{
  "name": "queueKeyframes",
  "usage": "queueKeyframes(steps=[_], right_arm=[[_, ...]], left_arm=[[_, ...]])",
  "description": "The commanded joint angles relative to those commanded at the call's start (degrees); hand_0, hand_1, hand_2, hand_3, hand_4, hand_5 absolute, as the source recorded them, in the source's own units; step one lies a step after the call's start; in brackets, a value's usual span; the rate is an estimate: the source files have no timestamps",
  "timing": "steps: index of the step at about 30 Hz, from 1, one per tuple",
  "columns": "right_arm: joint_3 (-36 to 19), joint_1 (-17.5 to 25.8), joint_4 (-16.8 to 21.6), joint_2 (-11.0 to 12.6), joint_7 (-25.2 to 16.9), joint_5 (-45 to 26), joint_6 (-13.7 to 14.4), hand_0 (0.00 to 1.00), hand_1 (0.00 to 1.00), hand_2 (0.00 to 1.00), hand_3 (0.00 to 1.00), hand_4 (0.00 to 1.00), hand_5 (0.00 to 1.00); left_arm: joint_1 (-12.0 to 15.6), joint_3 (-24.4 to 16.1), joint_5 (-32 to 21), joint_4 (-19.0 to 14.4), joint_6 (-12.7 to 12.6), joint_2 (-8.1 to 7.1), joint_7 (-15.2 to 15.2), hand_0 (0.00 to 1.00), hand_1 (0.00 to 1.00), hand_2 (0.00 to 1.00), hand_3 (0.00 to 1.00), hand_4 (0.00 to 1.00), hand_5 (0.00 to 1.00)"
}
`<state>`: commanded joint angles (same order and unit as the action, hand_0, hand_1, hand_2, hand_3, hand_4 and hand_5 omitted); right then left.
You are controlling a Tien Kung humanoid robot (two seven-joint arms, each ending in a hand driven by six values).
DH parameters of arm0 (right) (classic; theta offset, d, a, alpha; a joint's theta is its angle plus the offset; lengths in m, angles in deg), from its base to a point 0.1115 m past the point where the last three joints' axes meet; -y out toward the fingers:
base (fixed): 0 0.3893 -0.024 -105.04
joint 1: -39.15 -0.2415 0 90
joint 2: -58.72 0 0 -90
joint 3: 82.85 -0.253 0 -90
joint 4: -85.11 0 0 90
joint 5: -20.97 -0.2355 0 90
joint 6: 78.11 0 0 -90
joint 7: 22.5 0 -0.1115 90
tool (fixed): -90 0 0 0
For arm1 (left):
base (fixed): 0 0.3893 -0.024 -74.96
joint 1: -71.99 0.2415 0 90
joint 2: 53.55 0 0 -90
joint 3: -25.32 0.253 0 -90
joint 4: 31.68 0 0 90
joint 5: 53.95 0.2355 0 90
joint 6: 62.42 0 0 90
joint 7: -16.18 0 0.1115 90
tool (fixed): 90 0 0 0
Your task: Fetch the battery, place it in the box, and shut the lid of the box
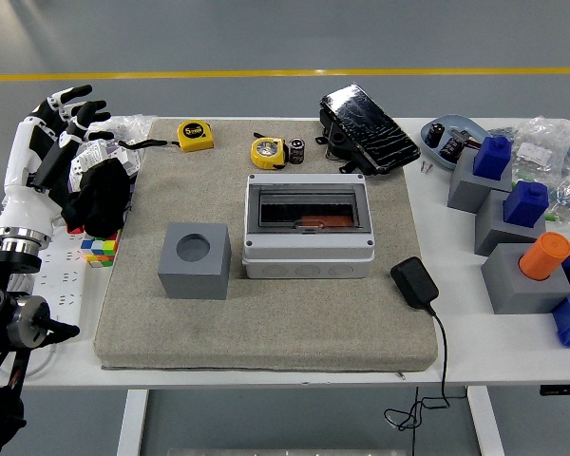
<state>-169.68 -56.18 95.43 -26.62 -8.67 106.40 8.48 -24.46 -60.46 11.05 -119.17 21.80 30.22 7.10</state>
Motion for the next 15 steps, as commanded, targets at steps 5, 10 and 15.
queueKeyframes(steps=[5,10,15], right_arm=[[0.10,0.06,0.00,0.07,-0.03,-0.04,0.00,0.639,0.646,0.657,0.574,0.972,0.580],[0.17,-0.03,0.00,0.12,-0.04,-0.16,0.01,0.641,0.647,0.657,0.574,0.972,0.580],[0.30,-0.01,0.00,0.15,-0.04,-0.21,-0.01,0.641,0.647,0.657,0.574,0.972,0.580]], left_arm=[[0.08,-0.06,-0.02,-0.14,-0.05,0.05,-0.01,0.443,0.612,0.612,0.682,0.998,0.514],[-0.10,0.06,0.02,-0.30,-0.03,0.02,0.09,0.442,0.612,0.612,0.682,0.998,0.515],[-0.18,0.06,0.07,-0.30,0.00,0.00,0.19,0.442,0.612,0.612,0.682,0.998,0.515]])
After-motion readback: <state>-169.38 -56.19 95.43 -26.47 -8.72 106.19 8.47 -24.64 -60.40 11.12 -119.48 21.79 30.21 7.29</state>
